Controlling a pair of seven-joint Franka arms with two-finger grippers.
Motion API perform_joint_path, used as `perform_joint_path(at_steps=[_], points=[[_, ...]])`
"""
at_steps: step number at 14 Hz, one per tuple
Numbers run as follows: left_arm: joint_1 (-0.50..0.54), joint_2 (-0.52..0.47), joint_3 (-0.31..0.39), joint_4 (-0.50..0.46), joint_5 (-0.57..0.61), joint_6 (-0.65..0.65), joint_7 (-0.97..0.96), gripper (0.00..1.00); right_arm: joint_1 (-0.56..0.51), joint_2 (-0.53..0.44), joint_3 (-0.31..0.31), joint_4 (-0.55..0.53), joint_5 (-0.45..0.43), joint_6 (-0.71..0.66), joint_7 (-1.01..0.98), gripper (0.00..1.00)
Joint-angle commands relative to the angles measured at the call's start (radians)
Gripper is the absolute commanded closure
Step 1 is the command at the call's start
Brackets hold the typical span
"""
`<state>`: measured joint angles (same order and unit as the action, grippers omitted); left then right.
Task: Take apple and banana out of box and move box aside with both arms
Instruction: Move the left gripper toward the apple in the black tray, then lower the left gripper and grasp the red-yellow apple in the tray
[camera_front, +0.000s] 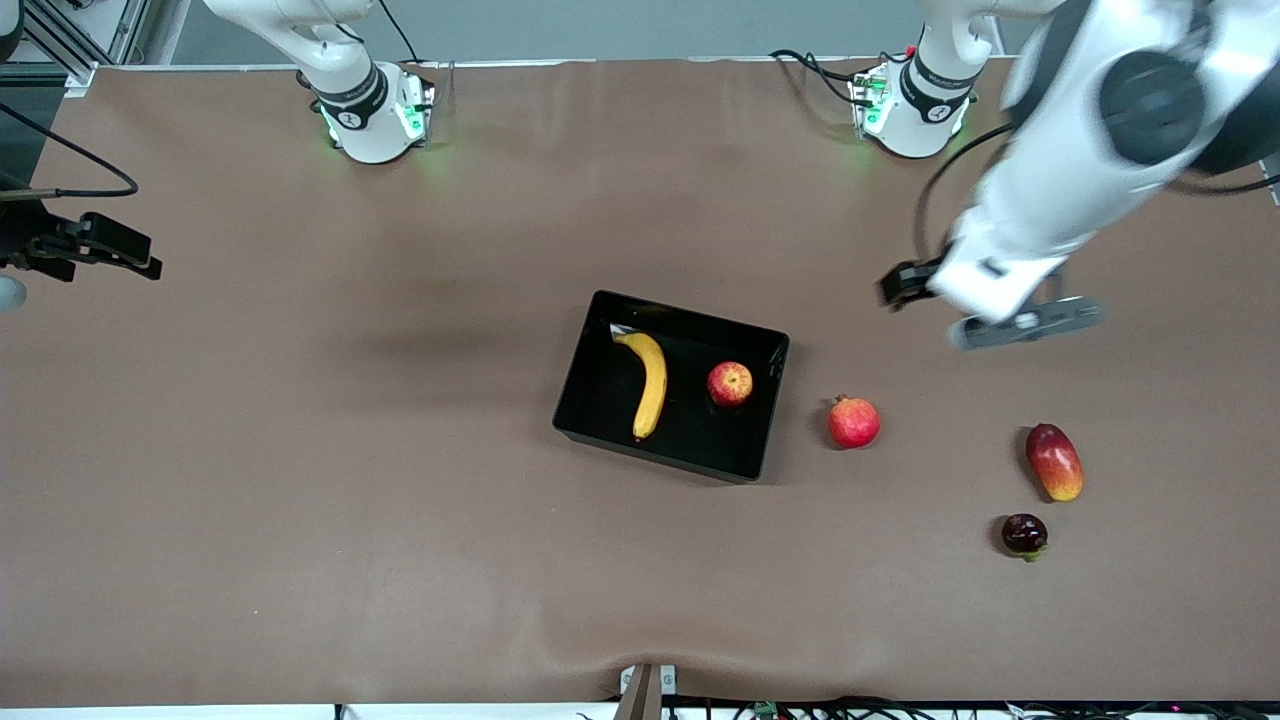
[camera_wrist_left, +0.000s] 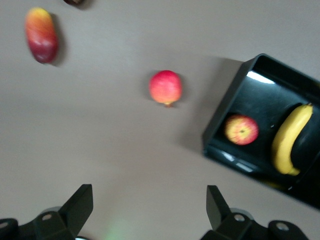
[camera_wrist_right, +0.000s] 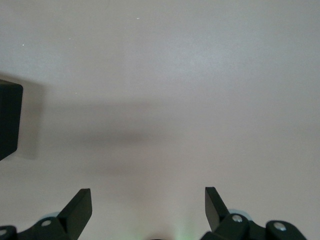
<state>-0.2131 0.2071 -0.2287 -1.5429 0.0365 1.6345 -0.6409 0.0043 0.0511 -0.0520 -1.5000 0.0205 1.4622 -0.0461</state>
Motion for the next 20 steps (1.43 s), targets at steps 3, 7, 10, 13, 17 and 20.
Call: perform_joint_path(at_steps=[3,7,10,13,17,20], points=[[-0.142,0.125,0.005,-0.02,-0.006,0.157,-0.233,0.0,-0.003,-0.014,0.001,-0.003,-0.001,-0.01,0.017,0.0],[-0.235,0.268,0.008,-0.017,0.011,0.344,-0.419,0.0,-0.003,-0.013,0.001,-0.003,-0.001,-0.01,0.017,0.0],[-0.252,0.339,0.009,-0.026,0.025,0.364,-0.445,0.0,-0.003,-0.013,0.001,-0.003,-0.001,-0.01,0.017,0.0],[-0.253,0.379,0.009,-0.051,0.048,0.404,-0.45,0.0,-0.003,-0.013,0.001,-0.003,-0.001,-0.01,0.017,0.0],[-0.252,0.442,0.011,-0.048,0.054,0.508,-0.48,0.0,-0.003,-0.013,0.001,-0.002,0.001,-0.01,0.017,0.0],[-0.252,0.488,0.015,-0.049,0.088,0.541,-0.483,0.0,-0.003,-0.013,0.001,-0.002,0.001,-0.01,0.017,0.0]])
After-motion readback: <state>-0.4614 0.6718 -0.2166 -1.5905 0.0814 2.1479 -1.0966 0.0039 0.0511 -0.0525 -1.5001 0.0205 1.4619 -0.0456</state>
